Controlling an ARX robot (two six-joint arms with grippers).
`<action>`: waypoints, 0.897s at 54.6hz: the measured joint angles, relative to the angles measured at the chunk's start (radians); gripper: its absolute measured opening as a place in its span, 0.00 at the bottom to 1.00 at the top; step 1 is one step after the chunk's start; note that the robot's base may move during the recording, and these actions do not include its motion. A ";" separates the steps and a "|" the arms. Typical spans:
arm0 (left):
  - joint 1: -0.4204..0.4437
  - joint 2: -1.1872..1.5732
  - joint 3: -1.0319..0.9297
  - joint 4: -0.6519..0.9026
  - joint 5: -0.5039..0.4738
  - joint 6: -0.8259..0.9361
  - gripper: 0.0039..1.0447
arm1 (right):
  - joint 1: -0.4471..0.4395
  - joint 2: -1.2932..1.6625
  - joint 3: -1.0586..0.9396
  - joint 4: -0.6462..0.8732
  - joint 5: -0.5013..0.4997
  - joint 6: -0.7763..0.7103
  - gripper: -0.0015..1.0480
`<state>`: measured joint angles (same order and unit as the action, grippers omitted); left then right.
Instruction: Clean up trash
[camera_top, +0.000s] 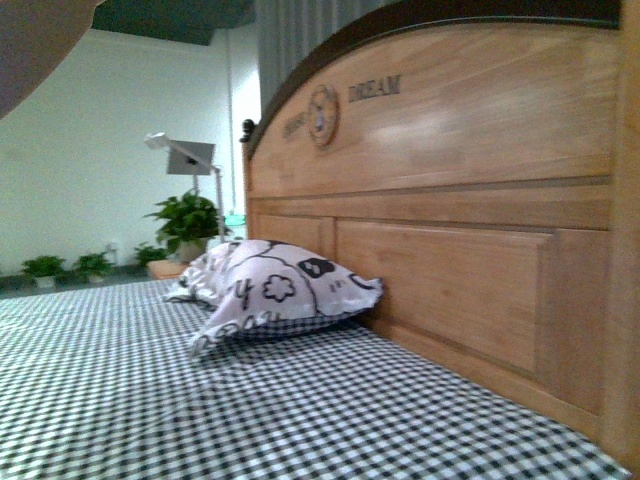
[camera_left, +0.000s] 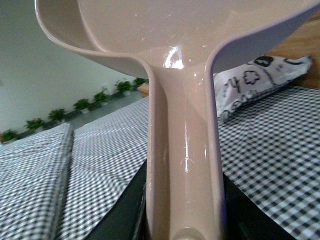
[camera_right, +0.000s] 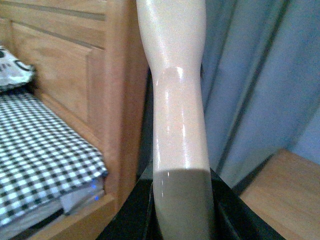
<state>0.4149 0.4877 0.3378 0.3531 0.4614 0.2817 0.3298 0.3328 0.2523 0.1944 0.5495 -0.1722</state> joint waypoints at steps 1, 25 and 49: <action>0.000 0.000 0.000 0.000 0.000 0.000 0.25 | 0.000 0.000 0.000 0.000 0.001 0.000 0.20; 0.003 -0.002 0.000 0.000 -0.015 -0.006 0.25 | 0.000 0.002 0.000 0.000 -0.008 0.000 0.19; -0.022 0.513 0.251 -0.436 0.104 0.354 0.25 | -0.001 0.000 0.000 0.000 0.004 0.000 0.19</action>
<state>0.3931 1.0012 0.5884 -0.0826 0.5655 0.6357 0.3286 0.3328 0.2527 0.1944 0.5537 -0.1719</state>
